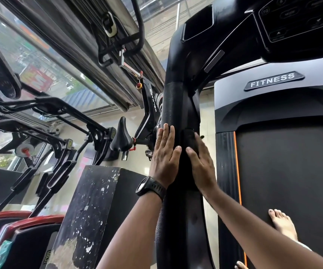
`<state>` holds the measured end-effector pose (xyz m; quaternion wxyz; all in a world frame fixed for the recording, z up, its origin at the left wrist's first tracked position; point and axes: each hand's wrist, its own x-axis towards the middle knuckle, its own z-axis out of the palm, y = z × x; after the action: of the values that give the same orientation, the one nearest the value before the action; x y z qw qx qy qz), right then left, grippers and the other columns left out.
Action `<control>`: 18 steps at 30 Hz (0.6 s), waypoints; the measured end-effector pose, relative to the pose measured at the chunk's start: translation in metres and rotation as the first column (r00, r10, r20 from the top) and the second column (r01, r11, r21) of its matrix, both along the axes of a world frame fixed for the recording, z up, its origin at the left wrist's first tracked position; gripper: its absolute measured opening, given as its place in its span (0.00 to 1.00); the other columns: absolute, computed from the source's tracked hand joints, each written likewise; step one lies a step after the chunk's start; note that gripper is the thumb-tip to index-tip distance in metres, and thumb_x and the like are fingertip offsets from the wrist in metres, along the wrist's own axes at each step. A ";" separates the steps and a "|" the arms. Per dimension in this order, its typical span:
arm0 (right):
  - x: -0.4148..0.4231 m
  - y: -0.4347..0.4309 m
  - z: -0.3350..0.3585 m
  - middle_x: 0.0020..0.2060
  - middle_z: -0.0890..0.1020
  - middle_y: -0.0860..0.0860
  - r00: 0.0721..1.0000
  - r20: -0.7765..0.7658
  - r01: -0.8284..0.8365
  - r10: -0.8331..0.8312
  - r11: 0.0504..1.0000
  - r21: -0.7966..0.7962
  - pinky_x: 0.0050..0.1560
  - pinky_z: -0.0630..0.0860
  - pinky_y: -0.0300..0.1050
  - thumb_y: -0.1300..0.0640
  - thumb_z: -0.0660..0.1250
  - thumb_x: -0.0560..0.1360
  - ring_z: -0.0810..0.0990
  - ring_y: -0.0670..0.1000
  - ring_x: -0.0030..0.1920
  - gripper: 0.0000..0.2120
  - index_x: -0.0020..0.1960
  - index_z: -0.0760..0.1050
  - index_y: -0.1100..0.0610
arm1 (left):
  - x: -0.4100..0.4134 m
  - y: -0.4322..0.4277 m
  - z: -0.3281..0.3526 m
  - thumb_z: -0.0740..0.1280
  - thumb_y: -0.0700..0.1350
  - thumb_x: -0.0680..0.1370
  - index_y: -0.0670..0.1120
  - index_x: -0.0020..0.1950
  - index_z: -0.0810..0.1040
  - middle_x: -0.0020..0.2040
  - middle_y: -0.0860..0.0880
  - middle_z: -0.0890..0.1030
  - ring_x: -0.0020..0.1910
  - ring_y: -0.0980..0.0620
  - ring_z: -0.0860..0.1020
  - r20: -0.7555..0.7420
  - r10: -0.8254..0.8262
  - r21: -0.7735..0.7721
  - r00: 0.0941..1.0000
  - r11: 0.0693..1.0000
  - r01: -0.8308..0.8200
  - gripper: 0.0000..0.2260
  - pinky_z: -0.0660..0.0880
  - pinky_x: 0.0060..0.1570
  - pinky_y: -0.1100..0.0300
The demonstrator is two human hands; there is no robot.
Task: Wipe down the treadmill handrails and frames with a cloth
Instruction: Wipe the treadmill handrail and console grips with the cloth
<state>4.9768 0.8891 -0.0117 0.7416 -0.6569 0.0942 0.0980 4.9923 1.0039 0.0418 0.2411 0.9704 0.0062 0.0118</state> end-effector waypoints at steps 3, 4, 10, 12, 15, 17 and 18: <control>0.018 -0.003 -0.016 0.65 0.76 0.53 0.965 -0.258 -0.039 0.046 0.999 0.033 0.66 0.72 0.57 0.38 0.57 0.81 0.76 0.58 0.64 0.19 0.68 0.64 0.44 | -0.003 -0.002 0.000 0.52 0.50 0.79 0.47 0.81 0.52 0.79 0.56 0.45 0.79 0.58 0.42 0.000 0.002 0.008 1.000 1.000 -0.002 0.29 0.43 0.78 0.58; 0.016 -0.005 -0.021 0.65 0.76 0.56 0.940 -0.330 -0.076 0.086 0.996 0.042 0.65 0.73 0.60 0.36 0.56 0.80 0.76 0.60 0.63 0.22 0.69 0.64 0.46 | -0.005 -0.002 0.000 0.52 0.50 0.79 0.47 0.81 0.52 0.79 0.56 0.45 0.79 0.58 0.42 -0.002 0.005 0.009 1.000 1.000 -0.005 0.29 0.43 0.78 0.58; -0.024 0.001 -0.009 0.64 0.80 0.45 0.996 -0.066 0.064 -0.060 0.997 0.053 0.67 0.72 0.46 0.42 0.63 0.80 0.77 0.46 0.65 0.19 0.68 0.76 0.44 | -0.012 -0.001 0.000 0.52 0.50 0.79 0.47 0.81 0.53 0.79 0.56 0.45 0.80 0.57 0.42 -0.006 0.004 0.000 1.000 1.000 -0.004 0.29 0.43 0.79 0.57; -0.015 0.002 -0.016 0.69 0.77 0.45 0.992 -0.107 0.071 -0.065 0.996 0.055 0.73 0.67 0.48 0.43 0.62 0.81 0.74 0.46 0.70 0.21 0.72 0.74 0.45 | -0.014 -0.002 0.000 0.53 0.49 0.79 0.47 0.81 0.52 0.79 0.56 0.45 0.80 0.57 0.42 -0.010 0.004 0.011 1.000 1.000 -0.004 0.29 0.43 0.79 0.57; -0.011 0.002 -0.031 0.73 0.73 0.50 0.949 -0.311 -0.035 0.047 0.998 0.046 0.74 0.66 0.59 0.29 0.55 0.74 0.72 0.54 0.72 0.35 0.76 0.68 0.43 | -0.023 -0.001 -0.001 0.53 0.49 0.79 0.47 0.81 0.52 0.79 0.56 0.45 0.79 0.59 0.42 -0.009 -0.005 0.015 1.000 1.000 0.005 0.29 0.44 0.79 0.57; -0.022 0.003 -0.023 0.73 0.73 0.48 0.959 -0.277 -0.049 0.058 0.998 0.041 0.74 0.67 0.57 0.29 0.55 0.71 0.72 0.52 0.71 0.36 0.76 0.68 0.42 | -0.028 0.000 -0.001 0.52 0.50 0.79 0.47 0.81 0.52 0.79 0.56 0.45 0.79 0.60 0.42 -0.008 -0.001 0.009 1.000 1.000 0.001 0.30 0.44 0.78 0.57; -0.025 0.004 -0.016 0.72 0.74 0.46 0.979 -0.202 -0.009 0.017 0.999 0.041 0.74 0.66 0.53 0.33 0.57 0.73 0.71 0.49 0.71 0.32 0.75 0.69 0.42 | -0.029 0.001 -0.001 0.51 0.52 0.78 0.47 0.81 0.52 0.79 0.56 0.45 0.79 0.60 0.42 -0.005 0.001 0.007 1.000 1.000 -0.001 0.30 0.44 0.78 0.58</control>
<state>4.9514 0.8936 -0.0273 0.7405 -0.6292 0.1629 0.1710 4.9629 1.0045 0.0406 0.2379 0.9712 0.0074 0.0094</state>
